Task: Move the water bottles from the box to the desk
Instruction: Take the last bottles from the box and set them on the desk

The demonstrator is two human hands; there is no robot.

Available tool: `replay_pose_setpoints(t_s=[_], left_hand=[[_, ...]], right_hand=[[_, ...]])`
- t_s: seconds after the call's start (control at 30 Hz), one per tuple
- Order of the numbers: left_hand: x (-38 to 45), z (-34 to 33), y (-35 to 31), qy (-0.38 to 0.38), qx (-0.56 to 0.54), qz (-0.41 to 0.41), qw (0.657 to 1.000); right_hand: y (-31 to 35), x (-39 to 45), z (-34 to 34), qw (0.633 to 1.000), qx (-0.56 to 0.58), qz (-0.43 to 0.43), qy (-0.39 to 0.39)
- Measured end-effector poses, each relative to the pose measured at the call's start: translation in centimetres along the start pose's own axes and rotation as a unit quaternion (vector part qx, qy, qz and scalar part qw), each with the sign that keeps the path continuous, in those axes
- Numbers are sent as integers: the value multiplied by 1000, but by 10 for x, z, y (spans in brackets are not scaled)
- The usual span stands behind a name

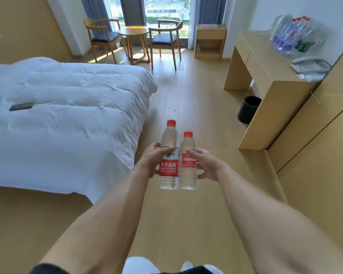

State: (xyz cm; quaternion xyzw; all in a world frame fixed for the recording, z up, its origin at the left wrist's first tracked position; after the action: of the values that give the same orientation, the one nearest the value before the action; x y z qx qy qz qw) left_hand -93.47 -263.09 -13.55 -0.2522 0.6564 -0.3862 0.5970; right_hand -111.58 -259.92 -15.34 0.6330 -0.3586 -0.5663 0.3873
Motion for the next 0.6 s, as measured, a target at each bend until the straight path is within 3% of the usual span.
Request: replay_pose_setpoints(t_s=[0.2, 0.6], left_hand=[[78, -38, -46, 35, 0, 5, 999], [302, -122, -163, 164, 56, 28, 984]], right_hand=[[26, 61, 58, 999, 2, -7, -33], [101, 206, 188, 983, 23, -34, -178]])
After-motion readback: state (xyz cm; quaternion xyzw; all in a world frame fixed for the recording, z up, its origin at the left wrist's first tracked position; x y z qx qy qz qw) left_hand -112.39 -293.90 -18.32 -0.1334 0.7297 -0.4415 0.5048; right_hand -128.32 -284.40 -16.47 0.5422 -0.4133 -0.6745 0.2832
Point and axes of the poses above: each hand's wrist, its own x-axis towards the middle knuckle, its own z-axis out of the back of the hand, y = z × x, the point moved 5 cm from there along x, towards the middle knuckle, and after that the axes turned 8 degrees about z, right-handed, at the moved point
